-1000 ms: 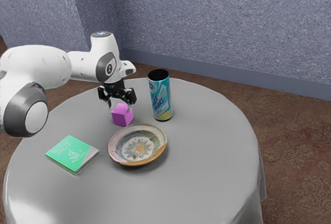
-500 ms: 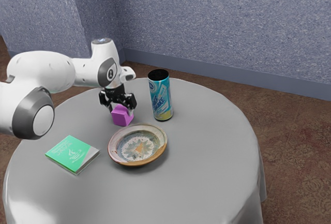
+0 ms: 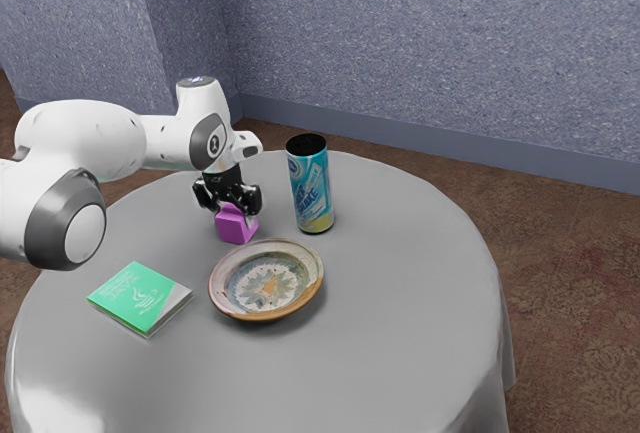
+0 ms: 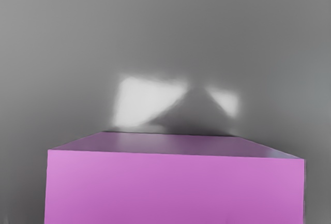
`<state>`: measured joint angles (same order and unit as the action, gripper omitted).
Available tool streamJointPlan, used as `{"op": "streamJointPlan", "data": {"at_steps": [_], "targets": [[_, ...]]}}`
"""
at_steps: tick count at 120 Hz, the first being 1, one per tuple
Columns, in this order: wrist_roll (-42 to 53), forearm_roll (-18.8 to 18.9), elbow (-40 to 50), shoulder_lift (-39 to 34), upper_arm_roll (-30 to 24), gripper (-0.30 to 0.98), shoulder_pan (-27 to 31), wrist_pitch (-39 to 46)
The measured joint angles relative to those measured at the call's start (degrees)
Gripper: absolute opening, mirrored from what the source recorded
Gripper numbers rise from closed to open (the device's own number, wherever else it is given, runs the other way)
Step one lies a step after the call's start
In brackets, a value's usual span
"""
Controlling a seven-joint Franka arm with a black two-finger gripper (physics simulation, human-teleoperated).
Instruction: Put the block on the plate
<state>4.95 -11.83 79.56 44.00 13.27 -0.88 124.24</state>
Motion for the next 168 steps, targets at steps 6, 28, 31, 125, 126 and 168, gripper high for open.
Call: {"op": "streamJointPlan", "data": {"at_steps": [6, 28, 31, 125, 126, 168], "targets": [[0.1, 0.0, 0.0, 0.0, 0.0, 0.43, 0.0, 0.0], [0.2, 0.1, 0.0, -0.4, 0.0, 0.4, 0.0, 0.0], [0.2, 0.1, 0.1, -0.7, 0.0, 0.4, 0.0, 0.0], [-16.3, 0.9, 27.8, -25.5, -4.4, 0.31, -8.6, -2.5], [-16.6, 0.9, 27.9, -25.5, -4.4, 0.31, -8.6, -2.5], [-22.8, 0.9, 28.3, -26.3, -4.5, 0.58, -9.1, -2.1]]}}
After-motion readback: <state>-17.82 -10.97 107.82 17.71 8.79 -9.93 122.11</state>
